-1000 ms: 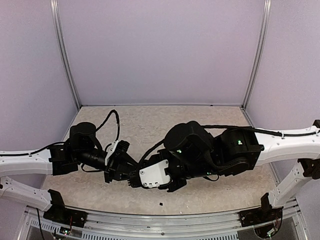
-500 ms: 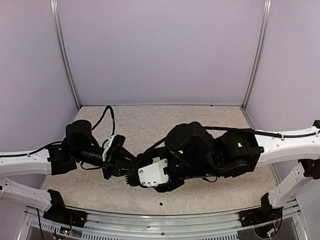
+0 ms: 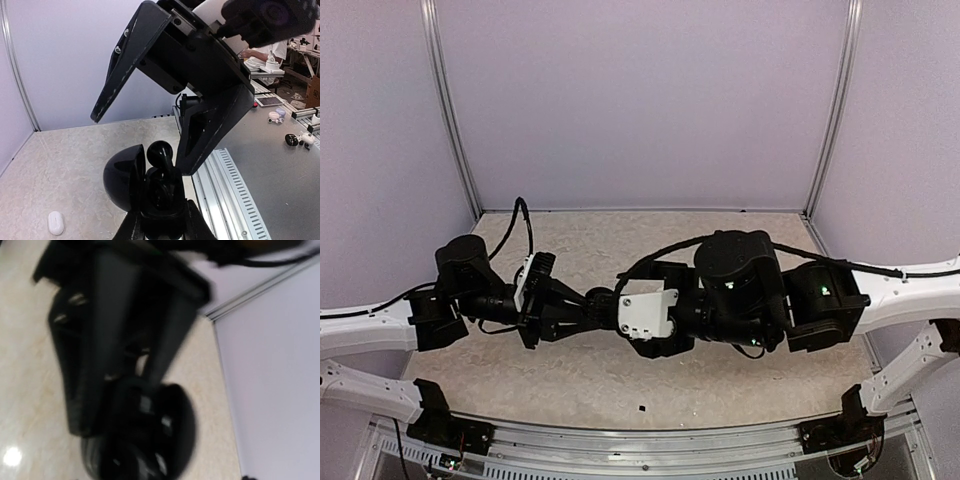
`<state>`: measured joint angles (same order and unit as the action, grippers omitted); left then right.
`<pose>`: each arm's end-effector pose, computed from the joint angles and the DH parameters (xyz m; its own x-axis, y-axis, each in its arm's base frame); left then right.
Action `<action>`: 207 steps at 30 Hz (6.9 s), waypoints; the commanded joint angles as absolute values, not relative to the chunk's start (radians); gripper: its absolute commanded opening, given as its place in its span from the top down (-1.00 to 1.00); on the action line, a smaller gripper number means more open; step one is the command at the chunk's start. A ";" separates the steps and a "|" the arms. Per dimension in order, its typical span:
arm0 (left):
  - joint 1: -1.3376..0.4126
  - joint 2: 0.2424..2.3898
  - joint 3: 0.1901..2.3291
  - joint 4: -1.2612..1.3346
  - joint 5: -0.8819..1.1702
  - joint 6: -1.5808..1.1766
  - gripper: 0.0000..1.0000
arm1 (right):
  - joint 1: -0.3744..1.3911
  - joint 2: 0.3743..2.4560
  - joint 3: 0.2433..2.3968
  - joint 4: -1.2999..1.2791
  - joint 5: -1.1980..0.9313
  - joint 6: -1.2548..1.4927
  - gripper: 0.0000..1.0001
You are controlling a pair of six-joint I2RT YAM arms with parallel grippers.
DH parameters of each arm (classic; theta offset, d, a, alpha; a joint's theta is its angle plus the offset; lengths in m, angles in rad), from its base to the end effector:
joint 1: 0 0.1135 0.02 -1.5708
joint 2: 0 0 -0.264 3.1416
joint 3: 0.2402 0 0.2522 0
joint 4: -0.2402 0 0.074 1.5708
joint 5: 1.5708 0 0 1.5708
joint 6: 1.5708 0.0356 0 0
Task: Insert the wireless bluetooth earbuds into the charging case
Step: Insert the left earbud into the left side groove of the charging case, then close the charging case with the earbuds at the center of the board, then place the charging case with the earbuds at the center of the board.
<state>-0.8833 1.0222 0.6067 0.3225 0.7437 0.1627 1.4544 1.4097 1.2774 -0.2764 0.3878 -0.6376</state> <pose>0.1276 -0.1934 0.2855 0.1033 0.0621 -0.9927 0.9929 -0.0648 0.0992 0.0513 0.3228 0.3587 0.4863 -0.5863 -0.6479 -0.7339 0.1284 -0.6670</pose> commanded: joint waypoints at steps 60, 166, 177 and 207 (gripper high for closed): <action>-0.925 0.960 0.521 0.597 0.415 0.163 1.00 | 1.175 1.468 1.260 0.031 -0.215 -0.058 0.80; -0.588 1.866 1.127 0.243 0.363 -0.566 1.00 | 1.073 1.287 1.063 0.053 -0.019 -0.321 -0.63; -0.584 2.076 1.249 0.171 0.406 -0.607 0.98 | 1.068 1.265 1.030 0.057 -0.021 -0.307 -0.66; -0.577 2.009 1.337 -0.194 0.241 -0.456 -0.60 | 1.000 1.256 1.001 0.111 -0.088 -0.249 -0.73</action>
<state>-0.5858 2.0830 1.3376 -0.1154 0.2981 -0.5106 1.0256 1.2716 1.0107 0.0677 -0.0456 -0.2863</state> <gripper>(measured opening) 0.663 0.861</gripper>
